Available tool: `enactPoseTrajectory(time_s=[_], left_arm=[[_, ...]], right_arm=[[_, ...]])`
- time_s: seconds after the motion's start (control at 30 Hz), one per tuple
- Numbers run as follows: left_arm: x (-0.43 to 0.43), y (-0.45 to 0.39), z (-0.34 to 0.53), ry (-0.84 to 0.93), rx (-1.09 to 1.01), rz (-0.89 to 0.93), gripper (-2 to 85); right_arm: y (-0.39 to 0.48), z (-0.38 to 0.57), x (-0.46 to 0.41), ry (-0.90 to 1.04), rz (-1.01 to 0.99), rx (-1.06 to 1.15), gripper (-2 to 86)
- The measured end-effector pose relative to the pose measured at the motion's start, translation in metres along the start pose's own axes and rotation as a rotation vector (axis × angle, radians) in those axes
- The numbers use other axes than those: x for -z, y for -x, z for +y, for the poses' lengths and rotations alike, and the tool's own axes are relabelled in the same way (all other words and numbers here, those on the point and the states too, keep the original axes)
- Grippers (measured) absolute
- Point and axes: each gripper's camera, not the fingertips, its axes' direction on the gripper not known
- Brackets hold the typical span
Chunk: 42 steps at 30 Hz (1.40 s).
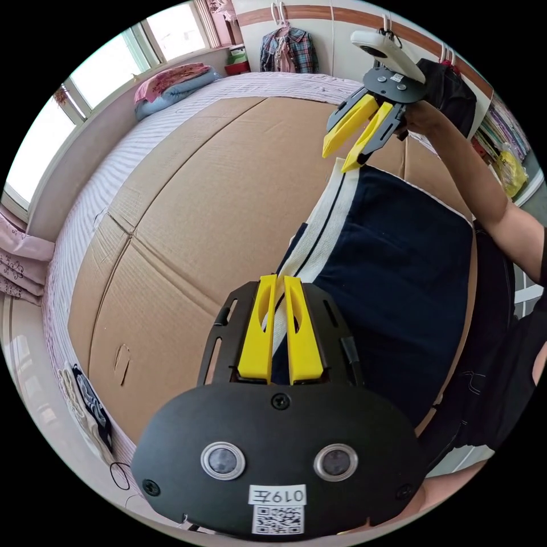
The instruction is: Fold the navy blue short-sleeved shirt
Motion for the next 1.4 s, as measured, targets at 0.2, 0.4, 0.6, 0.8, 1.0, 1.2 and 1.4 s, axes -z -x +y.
enactPoseTrajectory(time_s=[0.2, 0.4, 0.6, 0.8, 1.0, 1.2, 1.4], left_arm=[[-0.011, -0.012, -0.017, 0.014, -0.009, -0.004, 1.4], [-0.019, -0.020, -0.030, 0.020, -0.003, 0.003, 1.5], [-0.025, -0.028, -0.041, 0.027, -0.002, 0.000, 1.5], [-0.028, -0.036, -0.048, 0.038, 0.003, -0.012, 1.5], [-0.028, -0.048, -0.050, 0.042, 0.010, -0.060, 1.3], [-0.028, -0.049, -0.048, 0.041, 0.039, -0.055, 0.9], [-0.026, -0.042, -0.034, 0.000, 0.104, 0.001, 1.1]], right_arm=[[0.006, 0.020, 0.034, -0.037, -0.095, -0.007, 10.8], [0.028, 0.031, 0.054, -0.068, -0.175, 0.023, 9.7], [0.058, 0.037, 0.089, -0.101, -0.166, 0.039, 1.7], [0.095, 0.028, 0.116, -0.074, -0.124, 0.071, -0.8], [0.118, 0.017, 0.129, -0.034, -0.082, 0.048, -1.0], [0.138, 0.007, 0.140, 0.004, -0.064, 0.028, -0.9], [0.162, -0.012, 0.153, 0.024, -0.048, 0.010, 0.3]])
